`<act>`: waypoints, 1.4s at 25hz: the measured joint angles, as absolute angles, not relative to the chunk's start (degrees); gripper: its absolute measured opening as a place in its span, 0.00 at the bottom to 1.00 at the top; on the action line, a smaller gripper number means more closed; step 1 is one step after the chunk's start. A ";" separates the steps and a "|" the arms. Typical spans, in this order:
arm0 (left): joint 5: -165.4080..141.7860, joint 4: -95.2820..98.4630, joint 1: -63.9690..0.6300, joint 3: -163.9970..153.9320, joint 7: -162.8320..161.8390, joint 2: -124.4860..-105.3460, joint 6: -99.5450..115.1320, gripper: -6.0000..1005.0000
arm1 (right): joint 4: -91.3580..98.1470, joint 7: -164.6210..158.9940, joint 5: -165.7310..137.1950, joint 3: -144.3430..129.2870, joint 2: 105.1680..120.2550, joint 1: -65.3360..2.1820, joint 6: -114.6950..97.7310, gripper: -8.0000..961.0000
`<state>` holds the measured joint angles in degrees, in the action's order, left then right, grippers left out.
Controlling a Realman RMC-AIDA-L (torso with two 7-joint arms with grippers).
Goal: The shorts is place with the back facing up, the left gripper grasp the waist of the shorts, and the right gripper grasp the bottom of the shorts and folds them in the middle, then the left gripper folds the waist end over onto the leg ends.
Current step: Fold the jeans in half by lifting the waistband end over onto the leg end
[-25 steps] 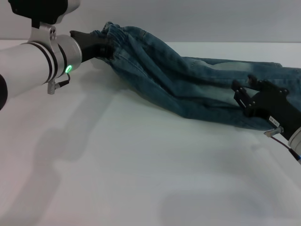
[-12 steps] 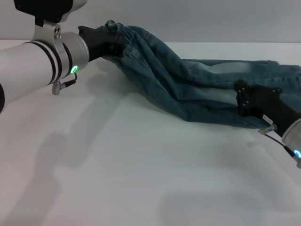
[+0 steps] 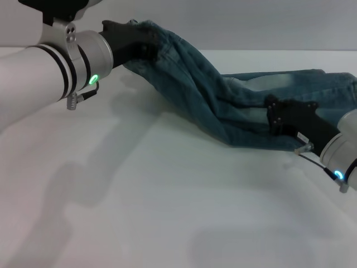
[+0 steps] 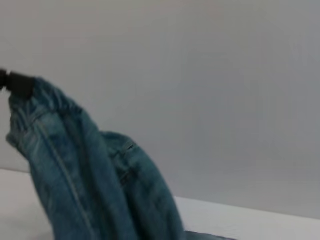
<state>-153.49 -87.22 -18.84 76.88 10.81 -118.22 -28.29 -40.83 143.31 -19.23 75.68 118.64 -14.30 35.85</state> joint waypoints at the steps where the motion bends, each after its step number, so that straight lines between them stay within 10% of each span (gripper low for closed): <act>1: -153.56 -87.89 -18.69 76.69 10.81 -118.20 -28.40 0.04 | -40.70 143.23 -19.24 75.38 118.69 -14.40 35.85 0.01; 35: -153.72 -95.80 -15.07 73.61 11.46 -117.92 -29.72 0.04 | -25.45 146.27 -19.16 89.01 117.74 -26.51 34.37 0.01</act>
